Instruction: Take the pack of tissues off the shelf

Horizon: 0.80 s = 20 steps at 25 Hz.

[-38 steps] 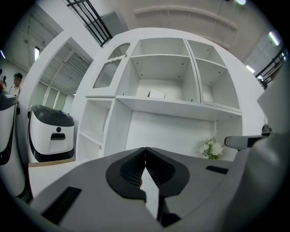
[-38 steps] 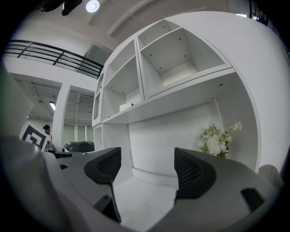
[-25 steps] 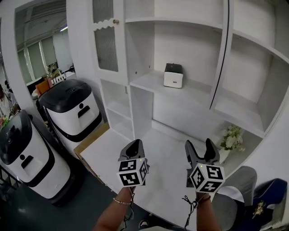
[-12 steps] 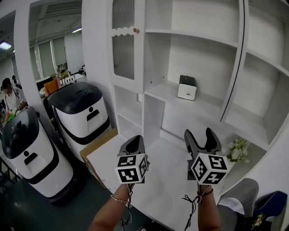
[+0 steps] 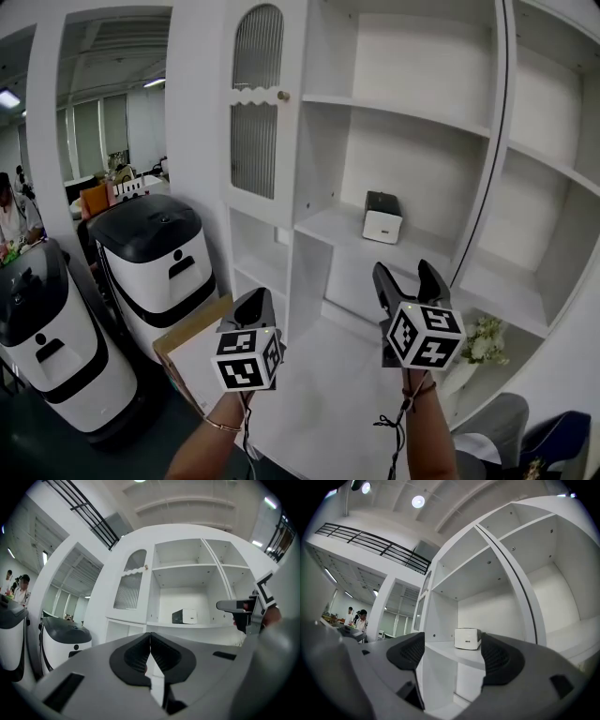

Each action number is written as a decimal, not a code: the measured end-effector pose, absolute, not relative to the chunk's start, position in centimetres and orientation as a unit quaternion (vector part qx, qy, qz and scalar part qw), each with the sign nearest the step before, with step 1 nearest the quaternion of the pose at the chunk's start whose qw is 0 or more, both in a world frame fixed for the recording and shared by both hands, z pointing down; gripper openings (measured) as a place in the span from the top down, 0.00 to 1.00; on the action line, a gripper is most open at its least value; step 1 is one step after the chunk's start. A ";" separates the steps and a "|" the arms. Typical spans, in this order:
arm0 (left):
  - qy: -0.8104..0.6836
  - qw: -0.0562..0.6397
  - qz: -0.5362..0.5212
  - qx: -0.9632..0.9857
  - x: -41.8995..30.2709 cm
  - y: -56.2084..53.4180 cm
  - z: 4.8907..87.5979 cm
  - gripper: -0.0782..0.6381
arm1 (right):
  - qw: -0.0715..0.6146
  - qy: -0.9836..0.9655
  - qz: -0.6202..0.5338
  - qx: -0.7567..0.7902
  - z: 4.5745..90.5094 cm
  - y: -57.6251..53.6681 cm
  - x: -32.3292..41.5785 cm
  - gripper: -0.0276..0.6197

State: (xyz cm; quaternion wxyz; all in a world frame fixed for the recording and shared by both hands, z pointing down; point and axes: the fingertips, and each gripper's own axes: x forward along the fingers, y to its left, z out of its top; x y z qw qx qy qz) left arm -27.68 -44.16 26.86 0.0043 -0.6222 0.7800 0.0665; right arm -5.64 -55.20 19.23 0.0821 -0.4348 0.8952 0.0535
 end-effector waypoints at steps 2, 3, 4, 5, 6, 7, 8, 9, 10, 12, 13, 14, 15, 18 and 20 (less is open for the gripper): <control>0.783 0.009 0.062 -0.619 -28.6 -44.6 26.3 0.87 | 0.074 0.893 0.056 -0.441 18.8 -56.2 -6.3 0.37; 0.785 0.010 0.061 -0.617 -29.1 -44.8 26.0 0.87 | 0.069 0.892 0.058 -0.444 18.6 -56.7 -6.6 0.37; 0.787 0.012 0.060 -0.614 -29.6 -45.0 25.9 0.87 | 0.063 0.890 0.060 -0.447 18.5 -57.1 -7.0 0.37; 0.788 0.013 0.059 -0.612 -30.1 -45.3 25.7 0.87 | 0.057 0.889 0.063 -0.449 18.4 -57.5 -7.3 0.37; 0.790 0.014 0.057 -0.610 -30.5 -45.5 25.6 0.87 | 0.052 0.888 0.066 -0.452 18.3 -57.9 -7.7 0.36; 0.792 0.016 0.054 -0.607 -31.0 -45.7 25.5 0.87 | 0.047 0.887 0.067 -0.454 18.2 -58.3 -8.0 0.36; 0.794 0.018 0.051 -0.605 -31.4 -45.9 25.4 0.87 | 0.043 0.887 0.067 -0.456 18.1 -58.7 -8.3 0.36; 0.795 0.019 0.049 -0.604 -31.8 -46.1 25.3 0.87 | 0.038 0.886 0.067 -0.457 18.0 -59.1 -8.6 0.36; 0.796 0.020 0.048 -0.603 -32.2 -46.3 25.2 0.87 | 0.034 0.885 0.067 -0.459 17.8 -59.5 -8.9 0.36; 0.797 0.021 0.049 -0.601 -33.0 -46.7 24.9 0.87 | 0.026 0.883 0.066 -0.464 17.5 -60.3 -9.3 0.36; 0.797 0.020 0.051 -0.601 -33.3 -46.9 24.8 0.87 | 0.023 0.882 0.064 -0.466 17.3 -60.8 -9.5 0.36; 0.797 0.019 0.053 -0.601 -33.7 -47.1 24.6 0.87 | 0.019 0.880 0.062 -0.470 17.0 -61.3 -9.7 0.36; 0.797 0.018 0.056 -0.601 -34.0 -47.3 24.4 0.87 | 0.015 0.879 0.060 -0.473 16.8 -61.8 -10.0 0.36; 0.796 0.020 0.059 -0.602 -34.7 -47.9 23.9 0.87 | -0.001 0.872 0.057 -0.487 16.2 -63.3 -10.6 0.35; 0.795 0.022 0.058 -0.603 -35.0 -48.3 23.5 0.87 | -0.012 0.865 0.059 -0.498 15.8 -64.4 -10.8 0.34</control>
